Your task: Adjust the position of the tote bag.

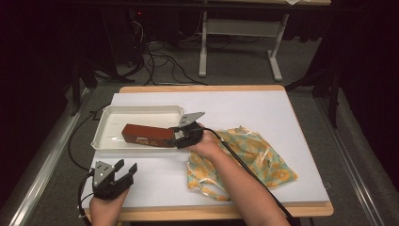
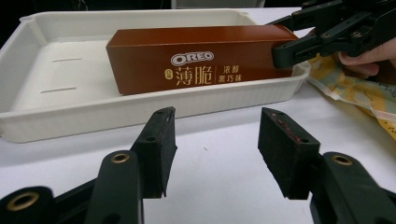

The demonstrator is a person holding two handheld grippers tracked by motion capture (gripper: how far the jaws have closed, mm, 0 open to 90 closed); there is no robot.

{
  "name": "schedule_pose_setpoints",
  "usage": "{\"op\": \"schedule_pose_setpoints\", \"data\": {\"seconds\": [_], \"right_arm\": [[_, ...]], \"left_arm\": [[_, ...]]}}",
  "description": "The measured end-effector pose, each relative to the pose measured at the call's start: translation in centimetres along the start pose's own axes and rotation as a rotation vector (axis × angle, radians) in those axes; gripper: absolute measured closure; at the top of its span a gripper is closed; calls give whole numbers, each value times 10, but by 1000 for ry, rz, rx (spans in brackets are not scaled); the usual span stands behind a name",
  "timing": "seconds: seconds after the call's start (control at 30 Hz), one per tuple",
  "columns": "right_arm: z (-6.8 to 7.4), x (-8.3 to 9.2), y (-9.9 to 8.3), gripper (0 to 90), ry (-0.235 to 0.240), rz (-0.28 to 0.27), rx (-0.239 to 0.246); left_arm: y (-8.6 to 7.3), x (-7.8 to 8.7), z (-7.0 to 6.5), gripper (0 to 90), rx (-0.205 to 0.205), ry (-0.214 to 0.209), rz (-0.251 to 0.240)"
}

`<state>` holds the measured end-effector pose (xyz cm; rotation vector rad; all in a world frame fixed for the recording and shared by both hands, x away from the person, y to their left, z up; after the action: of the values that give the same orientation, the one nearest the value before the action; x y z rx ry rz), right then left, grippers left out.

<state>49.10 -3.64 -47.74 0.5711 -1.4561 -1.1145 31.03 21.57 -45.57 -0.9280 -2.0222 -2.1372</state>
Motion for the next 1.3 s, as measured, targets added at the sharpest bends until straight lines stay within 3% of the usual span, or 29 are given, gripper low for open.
{"op": "schedule_pose_setpoints", "data": {"seconds": [0.23,0.37,0.67,0.8,0.9,0.97,1.1,1.3], "right_arm": [[3,-2,-1,425,-14,23,6],[4,-1,-1,367,-30,37,-8],[10,19,16,256,-89,-5,-32],[20,42,29,303,-124,-25,-25],[30,70,36,364,-162,-53,-18],[35,90,37,416,-192,-65,-14],[46,132,31,425,-253,-71,-33],[62,190,6,433,-328,-85,-43]], "left_arm": [[0,2,1,466,7,-2,-5],[0,2,1,466,3,-7,-6],[5,0,-3,439,1,-14,-7],[14,-7,-1,412,2,-6,3],[24,-15,2,424,12,-4,-6],[33,-23,5,518,-1,-2,-2],[52,-46,11,687,-18,43,-4],[76,-97,28,900,11,68,16]]}}
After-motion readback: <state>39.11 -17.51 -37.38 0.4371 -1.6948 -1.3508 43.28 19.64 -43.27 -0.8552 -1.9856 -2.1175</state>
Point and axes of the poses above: each handheld gripper's, and its own axes: x roughly backward along the jaws, y roughly out of its top, z roughly to its left, the point moved 2 cm from there along -x, roughly forward along the jaws, and after that the axes turned 3 degrees about -x, right-handed, at the moved point
